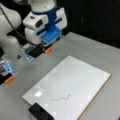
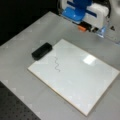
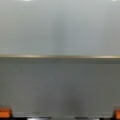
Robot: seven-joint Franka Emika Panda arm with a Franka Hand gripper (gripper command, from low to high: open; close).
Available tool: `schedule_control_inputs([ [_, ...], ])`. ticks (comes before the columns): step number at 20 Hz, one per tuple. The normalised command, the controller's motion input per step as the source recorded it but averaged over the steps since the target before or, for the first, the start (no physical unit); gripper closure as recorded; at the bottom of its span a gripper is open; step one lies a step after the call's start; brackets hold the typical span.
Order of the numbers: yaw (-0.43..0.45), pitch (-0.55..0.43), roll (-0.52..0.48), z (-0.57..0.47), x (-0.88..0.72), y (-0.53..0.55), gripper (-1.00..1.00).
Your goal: Erasing curve lines
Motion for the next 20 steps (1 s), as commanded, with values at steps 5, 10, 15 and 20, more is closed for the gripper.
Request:
schedule_control_inputs([
  [5, 0.061, 0.054, 0.092, 0.01, 0.00, 0.00, -1.00],
  [10, 0.043, 0.100, 0.134, 0.06, 0.02, -0.04, -1.00],
  [15, 0.079, 0.098, 0.107, 0.13, 0.08, -0.22, -1.00],
  [20, 0.103, 0.104, 0.065, 0.14, 0.16, -0.42, -1.00],
])
